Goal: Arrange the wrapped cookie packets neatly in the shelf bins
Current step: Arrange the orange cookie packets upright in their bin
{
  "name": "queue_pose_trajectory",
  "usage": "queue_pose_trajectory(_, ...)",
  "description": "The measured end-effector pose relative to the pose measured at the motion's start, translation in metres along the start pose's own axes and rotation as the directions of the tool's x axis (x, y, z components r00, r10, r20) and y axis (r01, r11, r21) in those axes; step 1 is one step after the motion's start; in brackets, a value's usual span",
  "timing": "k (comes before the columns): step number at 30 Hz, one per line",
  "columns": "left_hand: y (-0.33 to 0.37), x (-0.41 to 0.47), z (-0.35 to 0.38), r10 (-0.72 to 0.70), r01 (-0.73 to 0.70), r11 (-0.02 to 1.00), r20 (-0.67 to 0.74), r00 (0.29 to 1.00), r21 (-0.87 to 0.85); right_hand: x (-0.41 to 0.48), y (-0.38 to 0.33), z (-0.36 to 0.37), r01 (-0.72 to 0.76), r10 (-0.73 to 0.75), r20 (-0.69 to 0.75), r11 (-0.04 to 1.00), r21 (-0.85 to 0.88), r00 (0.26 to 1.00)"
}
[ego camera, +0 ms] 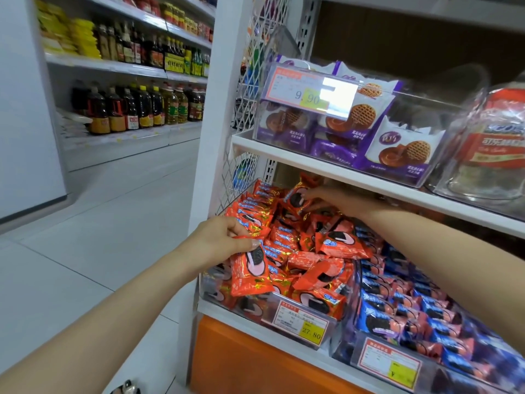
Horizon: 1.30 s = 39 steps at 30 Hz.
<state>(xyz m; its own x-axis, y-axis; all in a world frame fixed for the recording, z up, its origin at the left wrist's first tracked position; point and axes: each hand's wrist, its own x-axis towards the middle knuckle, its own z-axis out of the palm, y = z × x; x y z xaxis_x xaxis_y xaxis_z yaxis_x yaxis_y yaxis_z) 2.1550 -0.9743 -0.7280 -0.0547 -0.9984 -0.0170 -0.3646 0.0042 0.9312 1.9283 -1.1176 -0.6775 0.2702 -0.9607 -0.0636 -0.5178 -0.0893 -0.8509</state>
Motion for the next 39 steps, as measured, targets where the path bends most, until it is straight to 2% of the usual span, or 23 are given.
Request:
queue_pose_trajectory(2, -0.001, 0.0, -0.001, 0.004, -0.003, 1.0, -0.006, 1.0, 0.003, 0.004, 0.003, 0.003, 0.046, -0.048, -0.028, 0.997, -0.054, 0.998)
queue_pose_trajectory(4, -0.003, -0.001, -0.001, 0.002, -0.002, 1.0, -0.013, 1.0, 0.001, 0.009, 0.005, 0.007, 0.108, -0.116, -0.034, 0.978, -0.179, 0.993)
queue_pose_trajectory(9, -0.005, -0.001, -0.004, -0.006, 0.006, 1.0, -0.026, 1.0, -0.015, 0.013, 0.0, 0.009, 0.073, -0.123, -0.083, 0.89, -0.449, 0.989)
queue_pose_trajectory(13, -0.006, 0.0, -0.005, -0.006, 0.005, 1.0, -0.036, 0.999, -0.024, 0.011, 0.006, 0.017, 0.073, -0.125, -0.033, 0.748, -0.66, 0.992)
queue_pose_trajectory(16, -0.006, 0.0, -0.005, -0.005, 0.005, 1.0, -0.037, 0.999, -0.022, 0.01, 0.008, 0.023, 0.127, -0.137, 0.047, 0.67, -0.731, 0.99)
queue_pose_trajectory(19, -0.005, -0.001, -0.006, -0.004, 0.003, 1.0, -0.032, 0.999, -0.025, 0.01, 0.008, 0.022, 0.135, -0.145, 0.062, 0.578, -0.805, 0.987)
queue_pose_trajectory(21, -0.004, -0.001, -0.005, -0.004, 0.004, 1.0, -0.028, 1.0, -0.029, 0.01, 0.008, 0.022, 0.125, -0.129, 0.063, 0.553, -0.824, 0.99)
queue_pose_trajectory(27, -0.003, -0.002, -0.005, -0.003, 0.003, 1.0, -0.027, 1.0, -0.031, 0.012, 0.01, 0.022, 0.12, -0.14, 0.035, 0.662, -0.74, 0.99)
queue_pose_trajectory(33, 0.0, -0.003, -0.003, 0.012, -0.016, 0.998, -0.062, 0.998, -0.064, 0.005, 0.01, 0.028, 0.086, -0.065, 0.06, 0.54, -0.838, 0.996)
queue_pose_trajectory(36, 0.004, -0.001, 0.0, 0.052, -0.063, 0.992, -0.096, 0.994, -0.11, 0.003, 0.002, 0.023, 0.11, -0.042, 0.104, 0.559, -0.822, 0.994)
queue_pose_trajectory(38, 0.007, 0.001, 0.001, 0.061, -0.081, 0.987, -0.144, 0.988, -0.139, 0.002, -0.001, 0.02, 0.145, -0.092, 0.112, 0.591, -0.794, 0.989)
queue_pose_trajectory(39, 0.007, 0.004, 0.002, 0.058, -0.083, 0.985, -0.165, 0.985, -0.149, 0.0, -0.002, 0.02, 0.161, -0.136, 0.1, 0.573, -0.804, 0.986)
